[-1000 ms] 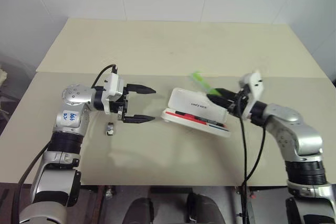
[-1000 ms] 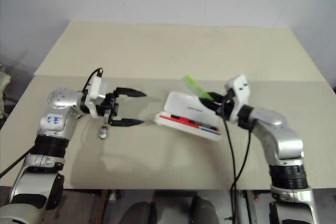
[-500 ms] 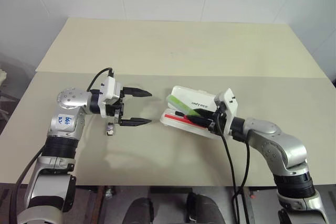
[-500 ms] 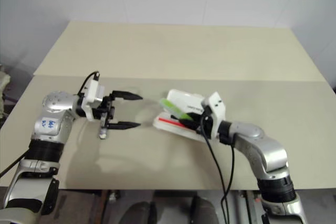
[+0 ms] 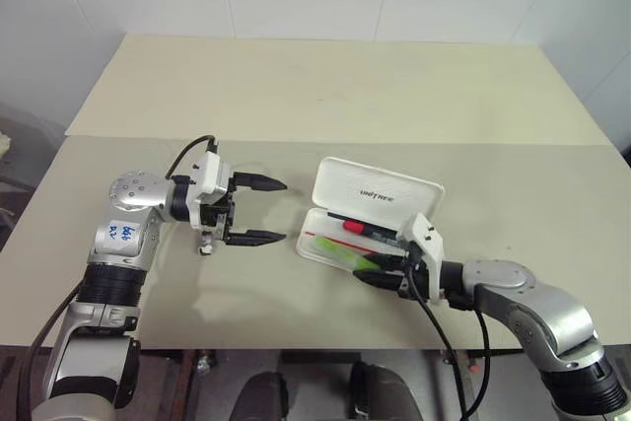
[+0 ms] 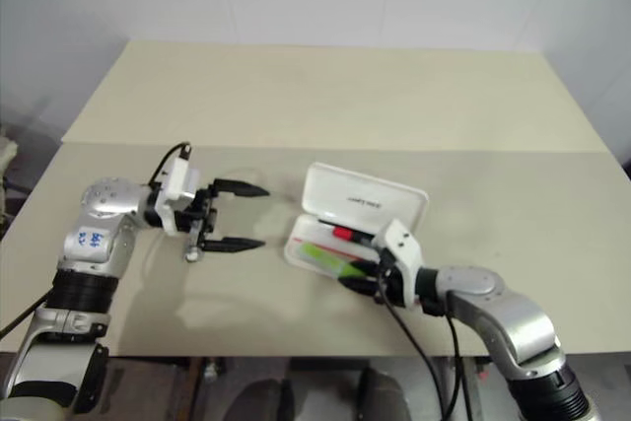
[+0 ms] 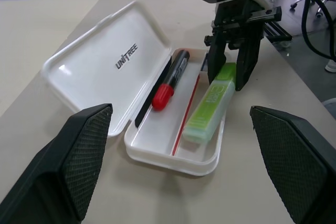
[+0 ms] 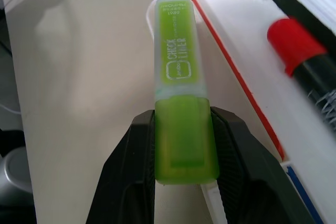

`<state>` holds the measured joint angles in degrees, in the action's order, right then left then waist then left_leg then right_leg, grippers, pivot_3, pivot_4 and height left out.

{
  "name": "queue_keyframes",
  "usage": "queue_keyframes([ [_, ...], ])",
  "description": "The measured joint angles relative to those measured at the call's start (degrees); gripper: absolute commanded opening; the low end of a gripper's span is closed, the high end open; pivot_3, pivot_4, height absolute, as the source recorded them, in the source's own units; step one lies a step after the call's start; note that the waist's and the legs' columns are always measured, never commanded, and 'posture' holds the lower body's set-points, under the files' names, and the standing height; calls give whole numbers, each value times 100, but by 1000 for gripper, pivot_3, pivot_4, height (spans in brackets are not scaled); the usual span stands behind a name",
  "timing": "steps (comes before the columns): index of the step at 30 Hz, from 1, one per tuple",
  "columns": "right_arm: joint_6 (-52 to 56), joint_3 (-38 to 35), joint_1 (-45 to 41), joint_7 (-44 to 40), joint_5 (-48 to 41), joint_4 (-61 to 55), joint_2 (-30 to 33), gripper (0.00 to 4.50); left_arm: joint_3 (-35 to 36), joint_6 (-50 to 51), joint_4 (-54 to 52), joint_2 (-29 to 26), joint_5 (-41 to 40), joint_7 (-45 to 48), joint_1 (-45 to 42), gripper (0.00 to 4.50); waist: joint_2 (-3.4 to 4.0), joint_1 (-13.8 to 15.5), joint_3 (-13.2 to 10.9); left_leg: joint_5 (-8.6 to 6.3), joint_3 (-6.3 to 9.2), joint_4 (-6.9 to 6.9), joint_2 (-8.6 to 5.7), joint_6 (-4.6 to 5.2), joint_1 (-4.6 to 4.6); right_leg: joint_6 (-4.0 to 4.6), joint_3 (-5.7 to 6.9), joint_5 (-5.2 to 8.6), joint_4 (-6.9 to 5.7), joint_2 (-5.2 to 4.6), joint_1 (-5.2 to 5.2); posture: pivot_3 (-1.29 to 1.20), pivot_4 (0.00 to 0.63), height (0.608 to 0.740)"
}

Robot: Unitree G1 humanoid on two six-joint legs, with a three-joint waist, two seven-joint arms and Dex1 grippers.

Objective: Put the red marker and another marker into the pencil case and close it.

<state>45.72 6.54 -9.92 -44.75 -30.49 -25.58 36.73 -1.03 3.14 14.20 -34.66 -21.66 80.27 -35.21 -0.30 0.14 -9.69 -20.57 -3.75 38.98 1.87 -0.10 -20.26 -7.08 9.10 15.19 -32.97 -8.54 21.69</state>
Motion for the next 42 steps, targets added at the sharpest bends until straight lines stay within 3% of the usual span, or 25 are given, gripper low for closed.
queue_keyframes([
  [9,-729,142,-131,-606,381,308,360,1113,-16,0,13,11,1,69,-35,4500,-1,4,1,0,0,1,0,0,0,0,1,0,1,0,-1,0,150,740],
  [14,-1076,375,-635,-870,686,773,342,1113,-27,-8,30,46,4,72,-61,4500,-1,-3,0,0,-1,2,0,0,0,0,2,0,1,0,-1,0,150,740],
  [24,-1157,678,-1097,-1081,794,957,68,1113,-28,-12,43,66,7,39,-68,4500,-1,4,0,0,0,2,0,0,-2,0,4,0,1,0,-1,0,150,740],
  [42,-1053,690,-1133,-1146,903,1170,223,1113,-15,-13,12,54,6,-72,-9,4500,-1,-4,0,0,-1,4,0,0,-1,0,3,0,1,0,-1,0,150,740],
])
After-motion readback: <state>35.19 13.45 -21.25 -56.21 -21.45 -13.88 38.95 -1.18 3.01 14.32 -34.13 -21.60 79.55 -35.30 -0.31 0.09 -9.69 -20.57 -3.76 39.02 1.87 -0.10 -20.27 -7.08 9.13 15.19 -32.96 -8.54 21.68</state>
